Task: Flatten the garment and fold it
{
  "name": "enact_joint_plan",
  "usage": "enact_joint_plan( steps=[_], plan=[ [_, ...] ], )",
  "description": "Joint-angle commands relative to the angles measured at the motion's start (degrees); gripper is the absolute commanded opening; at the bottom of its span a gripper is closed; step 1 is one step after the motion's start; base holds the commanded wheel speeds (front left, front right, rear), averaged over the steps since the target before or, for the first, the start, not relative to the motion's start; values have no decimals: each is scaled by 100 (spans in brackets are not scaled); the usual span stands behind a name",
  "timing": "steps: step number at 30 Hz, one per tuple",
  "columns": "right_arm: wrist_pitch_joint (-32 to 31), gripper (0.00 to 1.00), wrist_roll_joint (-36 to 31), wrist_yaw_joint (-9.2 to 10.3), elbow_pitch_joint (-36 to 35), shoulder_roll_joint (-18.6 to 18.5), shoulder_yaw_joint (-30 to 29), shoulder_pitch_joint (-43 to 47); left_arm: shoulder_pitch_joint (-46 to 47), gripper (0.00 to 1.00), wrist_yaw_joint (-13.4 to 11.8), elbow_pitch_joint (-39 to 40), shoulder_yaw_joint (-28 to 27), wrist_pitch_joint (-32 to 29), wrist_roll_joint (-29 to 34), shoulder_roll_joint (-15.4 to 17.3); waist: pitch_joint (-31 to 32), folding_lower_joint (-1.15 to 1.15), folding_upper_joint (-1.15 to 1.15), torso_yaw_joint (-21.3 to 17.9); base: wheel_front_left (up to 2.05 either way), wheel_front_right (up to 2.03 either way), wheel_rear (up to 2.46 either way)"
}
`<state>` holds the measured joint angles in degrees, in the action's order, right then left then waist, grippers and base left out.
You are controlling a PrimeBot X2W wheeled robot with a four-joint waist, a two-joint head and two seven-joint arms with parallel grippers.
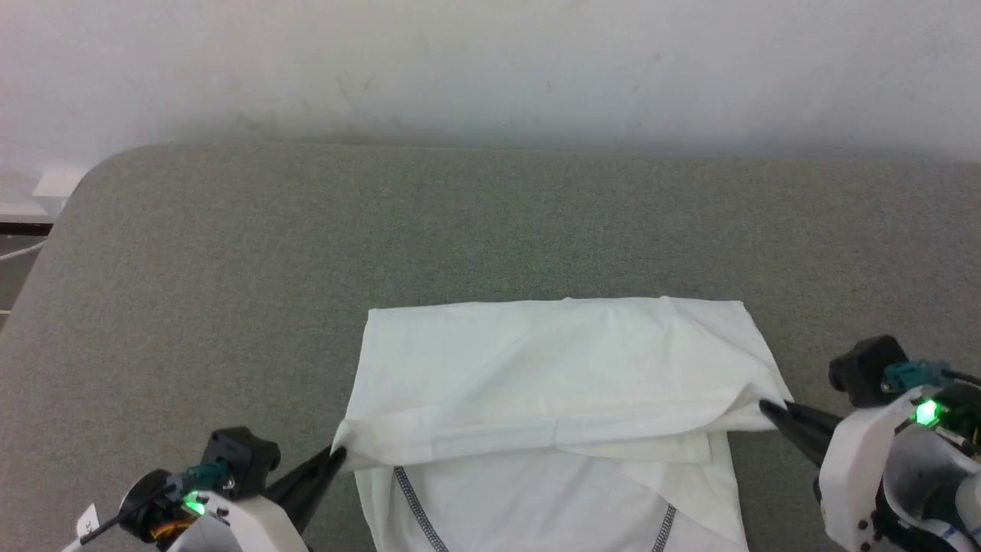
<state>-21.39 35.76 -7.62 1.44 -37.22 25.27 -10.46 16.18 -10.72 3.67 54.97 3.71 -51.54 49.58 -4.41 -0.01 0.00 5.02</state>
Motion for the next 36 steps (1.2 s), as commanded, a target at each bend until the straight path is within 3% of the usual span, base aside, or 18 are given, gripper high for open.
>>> enact_joint_plan(
  steps=[1,11,20,21,22,26,31,36],
  plan=[
    [-185,0,-32,13,-213,-6,-108,242,-121,0,-44,44,49,-15,-47,65,-5,1,0,6,0,0,0],
    [-1324,0,125,13,-1030,47,-398,1316,-549,0,60,-76,387,-232,-176,135,108,1,0,84,0,0,0],
    [-1801,0,69,13,-982,-25,-91,1666,-676,0,225,-666,807,-351,134,15,108,1,0,86,0,0,0],
    [-1802,0,46,13,-934,-34,-79,1666,-665,15,263,-729,842,-377,146,-24,106,1,0,85,0,0,0],
    [-1824,100,39,13,-848,-21,-110,1678,-669,100,282,-805,863,-404,129,-60,105,1,0,84,0,0,0],
    [-1879,100,183,13,-815,77,-195,1660,-679,100,302,-1013,867,-408,75,-126,139,1,0,88,0,0,0],
    [-1818,100,546,13,-1117,285,-727,1549,-581,100,278,-1052,668,-91,56,-109,211,1,0,128,0,0,0],
    [-2113,100,1141,13,-1379,827,-1555,1623,-468,100,-10,-1073,7,536,-326,-125,289,1,0,176,0,0,0]
  ],
)
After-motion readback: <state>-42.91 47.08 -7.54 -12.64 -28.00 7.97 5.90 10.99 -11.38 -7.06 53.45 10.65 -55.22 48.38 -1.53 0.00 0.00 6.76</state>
